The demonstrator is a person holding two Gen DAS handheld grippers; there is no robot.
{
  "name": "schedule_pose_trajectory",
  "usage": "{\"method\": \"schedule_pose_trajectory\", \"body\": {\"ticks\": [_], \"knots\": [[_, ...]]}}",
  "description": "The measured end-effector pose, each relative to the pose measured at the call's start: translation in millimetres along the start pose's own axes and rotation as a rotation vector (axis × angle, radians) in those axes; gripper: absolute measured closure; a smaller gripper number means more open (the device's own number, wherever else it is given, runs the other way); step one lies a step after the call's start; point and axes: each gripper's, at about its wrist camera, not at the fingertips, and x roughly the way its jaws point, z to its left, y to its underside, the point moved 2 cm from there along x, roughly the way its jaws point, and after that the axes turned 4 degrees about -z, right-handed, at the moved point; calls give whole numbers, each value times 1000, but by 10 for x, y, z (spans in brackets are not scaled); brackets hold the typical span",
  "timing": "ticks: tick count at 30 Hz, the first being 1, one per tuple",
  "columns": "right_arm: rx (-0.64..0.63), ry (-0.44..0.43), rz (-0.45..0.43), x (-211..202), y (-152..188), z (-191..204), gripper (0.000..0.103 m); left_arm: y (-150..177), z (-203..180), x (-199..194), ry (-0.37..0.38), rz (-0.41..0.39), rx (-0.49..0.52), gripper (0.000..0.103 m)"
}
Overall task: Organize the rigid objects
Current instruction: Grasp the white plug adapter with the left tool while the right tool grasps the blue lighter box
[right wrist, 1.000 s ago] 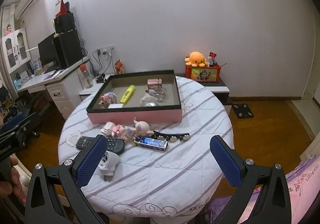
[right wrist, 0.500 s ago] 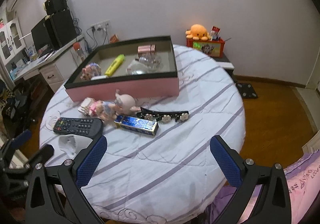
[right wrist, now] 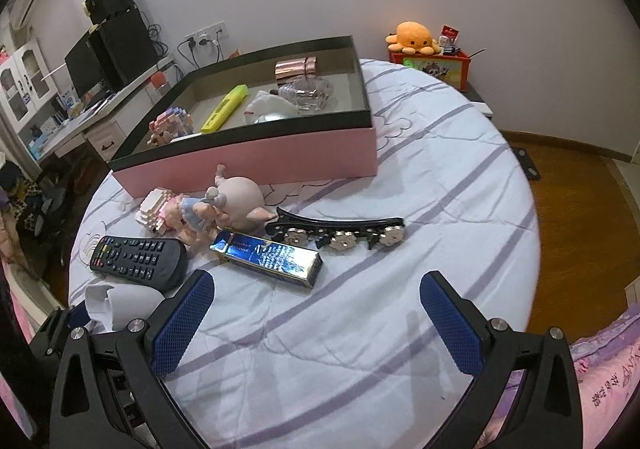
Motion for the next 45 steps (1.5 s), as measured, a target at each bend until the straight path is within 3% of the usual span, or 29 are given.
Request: {"method": "schedule_pose_trajectory", "body": {"ticks": [2, 5, 14, 20, 22, 23, 24, 34, 45], "knots": [[-2, -9, 12, 76, 9, 28, 0, -19, 41, -6, 11, -5, -7, 37], [-7, -13, 33, 198, 35, 64, 3, -30, 116, -18, 20, -4, -7, 50], [6, -6, 27, 290, 29, 227, 6, -17, 223, -88, 54, -2, -1, 50], [-1, 78, 11, 418, 42, 427, 6, -32, 267, -86, 70, 2, -10, 50], [-19, 143, -2, 461, 46, 469, 10, -35, 273, -88, 75, 2, -9, 50], [-24, 164, -7, 463, 42, 475, 18, -38, 278, -88, 78, 3, -9, 50], [-24, 167, -12, 459, 46, 471, 18, -43, 285, -88, 82, 4, -11, 50], [5, 88, -26, 295, 87, 382, 19, -95, 354, -110, 92, 1, -21, 50], [6, 61, -77, -99, -7, 371, 18, -308, 420, -273, 91, -42, -14, 50]]}}
